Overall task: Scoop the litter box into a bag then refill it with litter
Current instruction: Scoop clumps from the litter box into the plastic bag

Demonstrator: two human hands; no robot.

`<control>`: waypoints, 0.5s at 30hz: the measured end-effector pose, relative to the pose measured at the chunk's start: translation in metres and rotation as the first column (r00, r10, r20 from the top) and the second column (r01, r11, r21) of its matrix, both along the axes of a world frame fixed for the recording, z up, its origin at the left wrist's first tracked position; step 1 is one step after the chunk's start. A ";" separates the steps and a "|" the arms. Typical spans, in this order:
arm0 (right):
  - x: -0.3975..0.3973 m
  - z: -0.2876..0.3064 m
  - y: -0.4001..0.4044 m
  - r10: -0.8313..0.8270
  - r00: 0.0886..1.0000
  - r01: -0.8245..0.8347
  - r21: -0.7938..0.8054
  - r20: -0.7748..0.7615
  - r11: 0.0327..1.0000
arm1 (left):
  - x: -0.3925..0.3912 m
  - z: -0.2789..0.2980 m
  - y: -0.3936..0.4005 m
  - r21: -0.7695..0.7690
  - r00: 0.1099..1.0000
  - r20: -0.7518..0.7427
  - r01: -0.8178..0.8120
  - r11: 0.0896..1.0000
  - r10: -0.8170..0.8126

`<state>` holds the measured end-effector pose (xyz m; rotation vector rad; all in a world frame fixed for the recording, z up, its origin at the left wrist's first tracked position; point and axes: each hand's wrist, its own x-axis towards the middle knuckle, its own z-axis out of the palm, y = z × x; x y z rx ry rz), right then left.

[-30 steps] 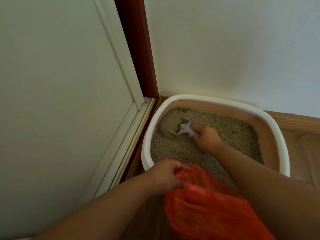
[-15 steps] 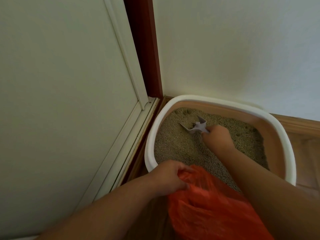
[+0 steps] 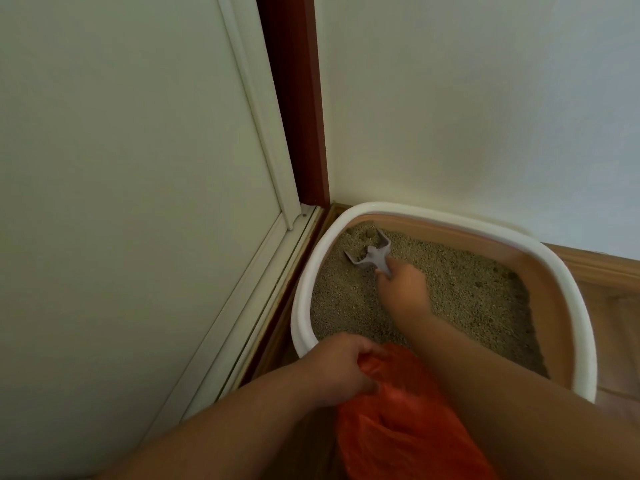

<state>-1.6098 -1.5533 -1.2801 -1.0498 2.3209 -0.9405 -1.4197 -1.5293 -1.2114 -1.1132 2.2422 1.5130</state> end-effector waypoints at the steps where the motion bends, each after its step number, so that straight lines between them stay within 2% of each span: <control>1: 0.001 -0.003 0.002 -0.008 1.000 0.008 -0.018 -0.001 1.000 | 0.000 0.000 0.000 -0.005 1.000 0.001 0.005 1.000 -0.005; 9: 0.005 -0.009 0.007 -0.126 0.950 0.161 -0.104 0.286 0.981 | 0.002 0.001 0.003 -0.037 1.000 -0.011 0.016 0.999 -0.016; 12: 0.006 -0.011 0.005 -0.160 0.926 0.206 -0.103 0.342 0.973 | 0.004 -0.002 0.004 -0.049 1.000 0.001 0.021 0.999 -0.021; 15: 0.008 -0.009 0.007 -0.143 0.914 0.221 -0.169 0.379 0.961 | 0.006 -0.003 0.005 -0.058 1.000 0.001 0.024 0.998 -0.024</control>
